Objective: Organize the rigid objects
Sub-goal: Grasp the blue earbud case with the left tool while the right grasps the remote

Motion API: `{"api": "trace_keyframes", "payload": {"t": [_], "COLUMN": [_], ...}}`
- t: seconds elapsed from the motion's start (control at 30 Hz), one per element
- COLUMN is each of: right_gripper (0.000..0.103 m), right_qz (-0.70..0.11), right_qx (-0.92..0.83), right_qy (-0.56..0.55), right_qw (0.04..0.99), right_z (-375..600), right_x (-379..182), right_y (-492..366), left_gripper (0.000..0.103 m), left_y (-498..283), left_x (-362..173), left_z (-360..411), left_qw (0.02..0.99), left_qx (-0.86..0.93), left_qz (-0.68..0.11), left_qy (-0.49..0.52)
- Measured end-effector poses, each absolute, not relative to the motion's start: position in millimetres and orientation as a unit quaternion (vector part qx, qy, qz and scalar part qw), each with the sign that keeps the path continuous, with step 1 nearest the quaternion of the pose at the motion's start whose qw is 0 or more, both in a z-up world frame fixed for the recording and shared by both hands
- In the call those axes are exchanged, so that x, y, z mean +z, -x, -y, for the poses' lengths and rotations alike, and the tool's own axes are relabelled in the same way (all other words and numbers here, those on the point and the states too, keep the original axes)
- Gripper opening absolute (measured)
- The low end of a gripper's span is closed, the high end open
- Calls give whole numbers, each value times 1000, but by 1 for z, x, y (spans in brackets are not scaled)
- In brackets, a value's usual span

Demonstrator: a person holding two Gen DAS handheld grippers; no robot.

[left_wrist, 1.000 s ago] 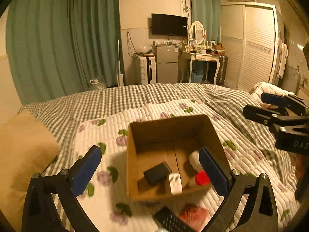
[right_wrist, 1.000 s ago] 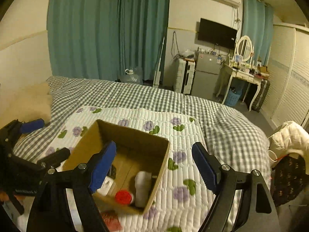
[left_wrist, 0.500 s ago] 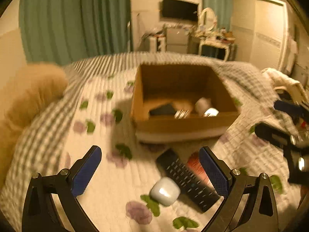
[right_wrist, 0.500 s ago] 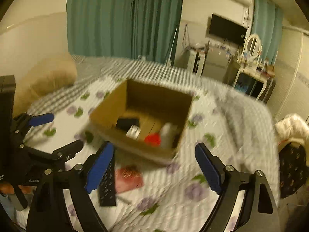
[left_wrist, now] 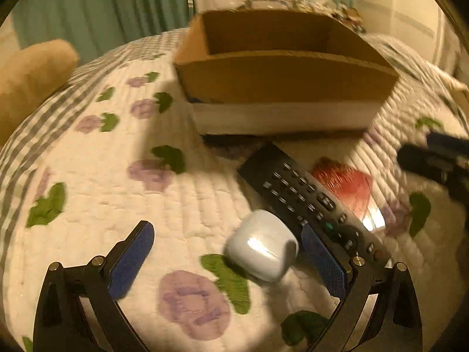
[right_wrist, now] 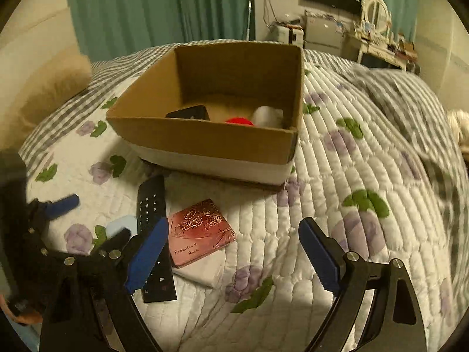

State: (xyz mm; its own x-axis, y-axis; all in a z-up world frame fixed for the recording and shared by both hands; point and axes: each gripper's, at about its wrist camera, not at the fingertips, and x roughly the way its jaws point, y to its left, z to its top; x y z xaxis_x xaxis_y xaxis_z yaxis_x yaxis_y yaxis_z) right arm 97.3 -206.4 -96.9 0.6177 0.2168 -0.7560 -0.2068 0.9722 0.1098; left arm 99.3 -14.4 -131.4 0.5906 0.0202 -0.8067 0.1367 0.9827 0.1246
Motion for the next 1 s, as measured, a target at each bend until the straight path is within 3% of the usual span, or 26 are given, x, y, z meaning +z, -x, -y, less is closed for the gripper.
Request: {"api": "trace_keyframes", "payload": {"t": [0.27,0.37,0.77,1.0], "right_gripper": [90,90,90,80], "right_qz": [-430,-432,-450,-513], "right_qx": [116,115,203,240], "right_qy": [-5,-3,35,67], "right_qw": [896,894,869,821], "right_z": [204,202,165,121], "right_x": [-101,-102,-106,-143], "right_y": [-100,-100,-104,-131], "left_gripper": [75,56,55,55], "left_y": [-106,-108,-94,-93], "left_x": [-146,-148,-101,-93], "left_z": [23,24,-20,-35], "left_qw": [869,864,898,904], "left_qx": [-74,-98,2,22], "left_qz": [-480,-485,-438,-427], "left_qy": [-96,-94,-32,-30]}}
